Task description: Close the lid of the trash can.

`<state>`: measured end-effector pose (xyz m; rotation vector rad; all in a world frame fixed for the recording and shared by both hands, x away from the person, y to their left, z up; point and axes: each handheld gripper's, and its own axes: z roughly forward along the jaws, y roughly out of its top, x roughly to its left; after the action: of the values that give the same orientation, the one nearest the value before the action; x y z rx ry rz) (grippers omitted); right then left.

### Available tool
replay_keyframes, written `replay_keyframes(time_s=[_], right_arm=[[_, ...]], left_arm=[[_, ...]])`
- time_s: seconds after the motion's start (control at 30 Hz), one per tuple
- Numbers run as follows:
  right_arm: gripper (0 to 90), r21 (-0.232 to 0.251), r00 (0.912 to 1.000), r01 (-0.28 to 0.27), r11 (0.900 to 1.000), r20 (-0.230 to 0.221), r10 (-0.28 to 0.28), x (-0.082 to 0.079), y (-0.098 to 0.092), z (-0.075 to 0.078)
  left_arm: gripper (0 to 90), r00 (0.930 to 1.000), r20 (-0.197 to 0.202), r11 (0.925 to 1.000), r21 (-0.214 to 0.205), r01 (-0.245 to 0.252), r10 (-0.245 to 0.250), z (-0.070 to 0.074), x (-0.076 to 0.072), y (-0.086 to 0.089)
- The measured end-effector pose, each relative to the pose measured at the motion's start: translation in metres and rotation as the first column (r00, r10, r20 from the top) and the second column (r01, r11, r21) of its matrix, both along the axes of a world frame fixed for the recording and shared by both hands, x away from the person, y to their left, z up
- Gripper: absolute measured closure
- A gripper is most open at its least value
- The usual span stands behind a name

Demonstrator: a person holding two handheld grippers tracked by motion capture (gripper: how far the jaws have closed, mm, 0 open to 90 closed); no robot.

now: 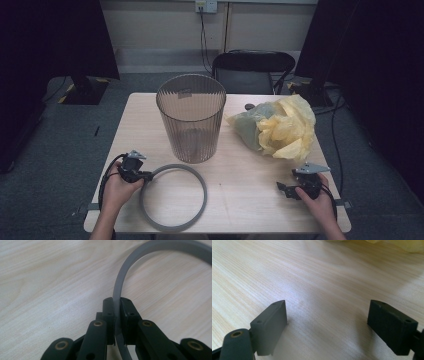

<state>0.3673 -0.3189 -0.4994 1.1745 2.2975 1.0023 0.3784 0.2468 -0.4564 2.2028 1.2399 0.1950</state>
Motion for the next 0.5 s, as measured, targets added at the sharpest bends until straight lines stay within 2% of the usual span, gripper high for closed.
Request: replay_keyframes(time_s=[0.1, 0.23, 0.5], right_arm=[[15.3, 0.000, 1.0000, 0.000, 1.0000, 0.000, 0.000, 0.000, 0.000, 0.000], [15.3, 0.000, 1.0000, 0.000, 1.0000, 0.000, 0.000, 0.000, 0.000, 0.000], [15.2, 0.000, 1.0000, -0.002, 1.0000, 0.001, 0.002, 0.000, 0.000, 0.000]], left_arm=[[83.6, 0.9998, -0.011, 0.9979, -0.062, -0.015, 0.014, 0.008, 0.001, 0.004], [83.9, 0.9995, -0.015, 0.9932, -0.113, -0.029, 0.027, 0.016, 0.001, 0.007], [84.0, 0.9991, -0.023, 0.9945, -0.099, -0.037, 0.034, 0.026, 0.004, 0.006]])
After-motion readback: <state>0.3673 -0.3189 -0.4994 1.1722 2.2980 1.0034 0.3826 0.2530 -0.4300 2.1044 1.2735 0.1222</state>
